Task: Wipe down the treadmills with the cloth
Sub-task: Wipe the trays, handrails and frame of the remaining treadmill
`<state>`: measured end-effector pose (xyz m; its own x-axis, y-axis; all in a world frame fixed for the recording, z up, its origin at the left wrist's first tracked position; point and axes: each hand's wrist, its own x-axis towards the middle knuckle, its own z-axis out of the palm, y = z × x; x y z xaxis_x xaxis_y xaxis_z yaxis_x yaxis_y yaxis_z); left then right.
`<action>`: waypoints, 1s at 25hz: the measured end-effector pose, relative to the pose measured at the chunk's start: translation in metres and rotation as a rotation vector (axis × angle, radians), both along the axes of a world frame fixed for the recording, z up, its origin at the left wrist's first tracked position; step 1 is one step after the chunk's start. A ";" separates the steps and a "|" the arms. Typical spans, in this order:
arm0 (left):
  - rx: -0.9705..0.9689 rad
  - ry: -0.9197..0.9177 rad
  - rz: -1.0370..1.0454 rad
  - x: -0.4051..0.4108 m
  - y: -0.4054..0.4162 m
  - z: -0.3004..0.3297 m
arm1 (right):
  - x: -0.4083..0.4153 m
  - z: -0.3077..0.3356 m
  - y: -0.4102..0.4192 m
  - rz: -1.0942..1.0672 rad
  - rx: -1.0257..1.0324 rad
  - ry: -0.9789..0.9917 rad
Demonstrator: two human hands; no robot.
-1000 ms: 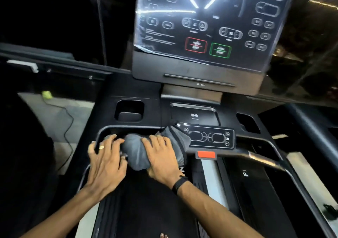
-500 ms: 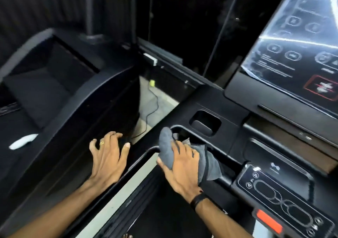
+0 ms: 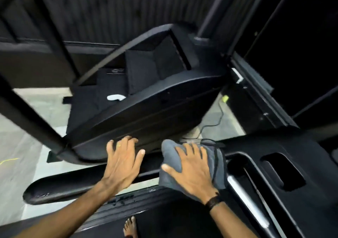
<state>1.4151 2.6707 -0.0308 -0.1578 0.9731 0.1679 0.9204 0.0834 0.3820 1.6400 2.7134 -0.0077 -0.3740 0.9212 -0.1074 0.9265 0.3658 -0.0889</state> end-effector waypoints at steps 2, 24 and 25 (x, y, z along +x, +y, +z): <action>-0.050 0.004 -0.003 0.001 -0.001 0.000 | 0.001 0.002 0.022 0.028 0.031 -0.066; -0.080 0.006 0.159 0.006 0.000 0.003 | -0.034 -0.004 0.138 0.021 -0.690 -0.237; -0.082 0.008 0.181 0.006 -0.001 0.003 | -0.057 -0.017 0.135 0.085 -0.747 -0.245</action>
<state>1.4213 2.6695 -0.0282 -0.3309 0.9393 0.0907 0.8904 0.2789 0.3597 1.5828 2.8488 -0.0249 -0.3253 0.5418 -0.7750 0.9230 0.3602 -0.1356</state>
